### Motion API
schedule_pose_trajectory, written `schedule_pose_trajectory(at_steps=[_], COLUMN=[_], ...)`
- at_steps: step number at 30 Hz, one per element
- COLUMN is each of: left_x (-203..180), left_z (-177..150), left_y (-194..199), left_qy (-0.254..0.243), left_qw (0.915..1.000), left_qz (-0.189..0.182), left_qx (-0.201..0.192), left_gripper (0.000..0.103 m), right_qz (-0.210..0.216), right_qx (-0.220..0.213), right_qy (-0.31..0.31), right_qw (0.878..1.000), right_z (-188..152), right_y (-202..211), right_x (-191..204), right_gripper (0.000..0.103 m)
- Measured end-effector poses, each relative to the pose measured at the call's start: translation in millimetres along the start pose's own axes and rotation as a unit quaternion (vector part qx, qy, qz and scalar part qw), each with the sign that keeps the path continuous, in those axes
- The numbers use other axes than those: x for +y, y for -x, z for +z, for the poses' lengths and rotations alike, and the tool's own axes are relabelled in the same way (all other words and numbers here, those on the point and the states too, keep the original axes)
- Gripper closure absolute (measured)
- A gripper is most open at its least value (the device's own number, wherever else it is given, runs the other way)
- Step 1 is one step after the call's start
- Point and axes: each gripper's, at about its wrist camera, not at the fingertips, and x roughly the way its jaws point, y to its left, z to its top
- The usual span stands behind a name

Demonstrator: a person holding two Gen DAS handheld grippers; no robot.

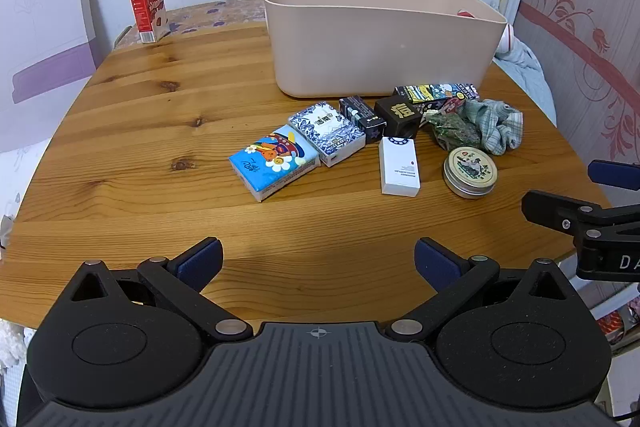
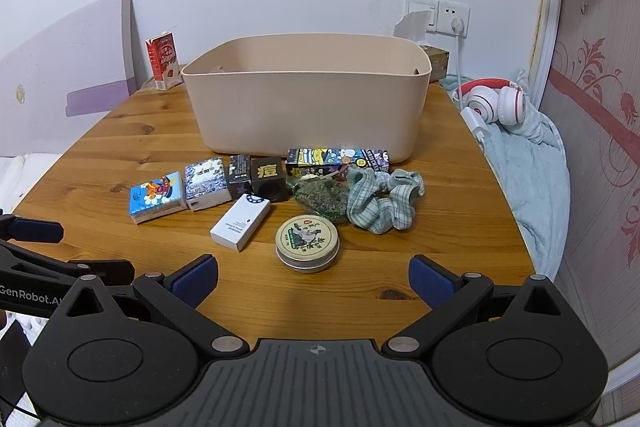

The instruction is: Organize objects

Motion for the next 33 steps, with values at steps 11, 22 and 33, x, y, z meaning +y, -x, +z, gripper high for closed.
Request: schedule_pose_trajectory(at_steps=[11,22,33], left_x=[2,9,14], left_z=[2,6,12], left_y=[-3,-7,-20], left_qy=[0.001,0.001,-0.018], left_qw=[1.0000,0.9999,0.9997], left_qz=[-0.006,-0.010,-0.015], left_qx=[0.001,0.000,-0.008], left_gripper=[0.000,0.000,0.000], right_qz=[-0.001,-0.001,0.000], right_qx=[-0.001,-0.003,-0.005], right_qy=[-0.001,-0.002,-0.006], right_qw=[1.000,1.000,1.000], right_z=[0,4,4], right_y=[0,-5,-16], right_x=[0,1,2], right_gripper=[0.000,0.000,0.000])
